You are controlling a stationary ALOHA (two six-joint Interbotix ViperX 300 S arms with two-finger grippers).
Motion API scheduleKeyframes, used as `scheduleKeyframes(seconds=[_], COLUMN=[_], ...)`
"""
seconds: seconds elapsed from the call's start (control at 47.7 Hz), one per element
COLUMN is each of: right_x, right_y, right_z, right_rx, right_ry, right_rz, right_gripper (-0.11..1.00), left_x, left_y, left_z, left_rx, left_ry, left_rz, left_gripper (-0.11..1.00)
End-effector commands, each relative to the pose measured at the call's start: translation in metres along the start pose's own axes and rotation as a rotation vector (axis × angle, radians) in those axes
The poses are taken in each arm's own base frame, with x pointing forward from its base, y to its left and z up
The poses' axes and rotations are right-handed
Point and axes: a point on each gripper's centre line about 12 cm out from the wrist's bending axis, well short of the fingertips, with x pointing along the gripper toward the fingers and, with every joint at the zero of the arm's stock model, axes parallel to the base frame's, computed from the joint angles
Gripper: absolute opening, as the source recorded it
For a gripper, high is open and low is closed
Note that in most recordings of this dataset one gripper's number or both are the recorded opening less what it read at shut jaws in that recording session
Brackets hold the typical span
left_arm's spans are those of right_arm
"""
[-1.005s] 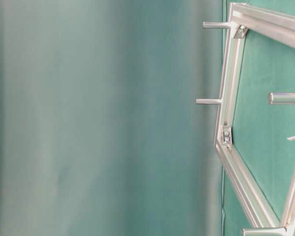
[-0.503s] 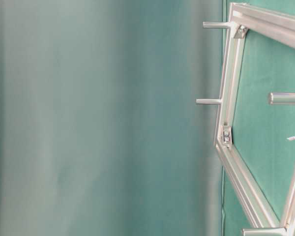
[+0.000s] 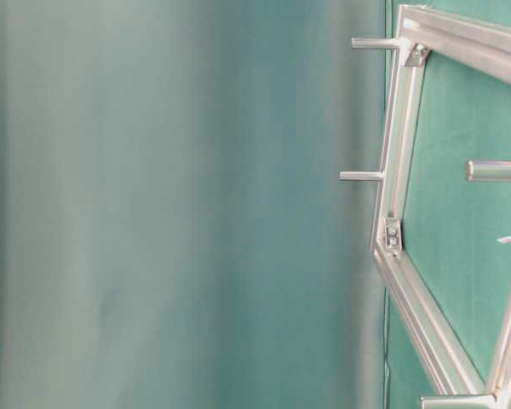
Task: Find the location of the shaft and insert the gear.
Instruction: 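Lower the right gripper over the gear hub and close on it, then lift the blue gear and carry it left toward the frame shaft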
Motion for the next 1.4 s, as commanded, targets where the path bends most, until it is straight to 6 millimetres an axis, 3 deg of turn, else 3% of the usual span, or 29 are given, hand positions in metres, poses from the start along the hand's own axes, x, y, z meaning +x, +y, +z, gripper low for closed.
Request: scheduleKeyframes(seconds=[0.0,0.461,0.712,1.005,1.382], right_x=[-0.013,-0.083,-0.110,-0.116,-0.093], right_y=[0.003,0.009,0.012,0.018,0.036], right_z=[0.010,0.031,0.038,0.054,0.118], right_rx=[0.007,0.033,0.076,0.081,0.048], right_ry=[-0.029,-0.064,-0.077,-0.127,-0.145], right_rz=[0.010,0.022,0.027,0.046,0.028], right_gripper=[0.69,0.69,0.69,0.69,0.69], left_x=[0.002,0.002,0.002,0.002,0.002], left_y=[0.001,0.000,0.001,0.000,0.001], left_z=[0.009,0.009,0.008,0.008,0.008], left_rx=[-0.002,-0.002,-0.003,-0.003,-0.006], left_ry=[-0.020,-0.020,-0.017,-0.017,-0.015], left_rz=[0.003,0.002,0.003,0.002,0.004], left_gripper=[0.01,0.01,0.01,0.01,0.01])
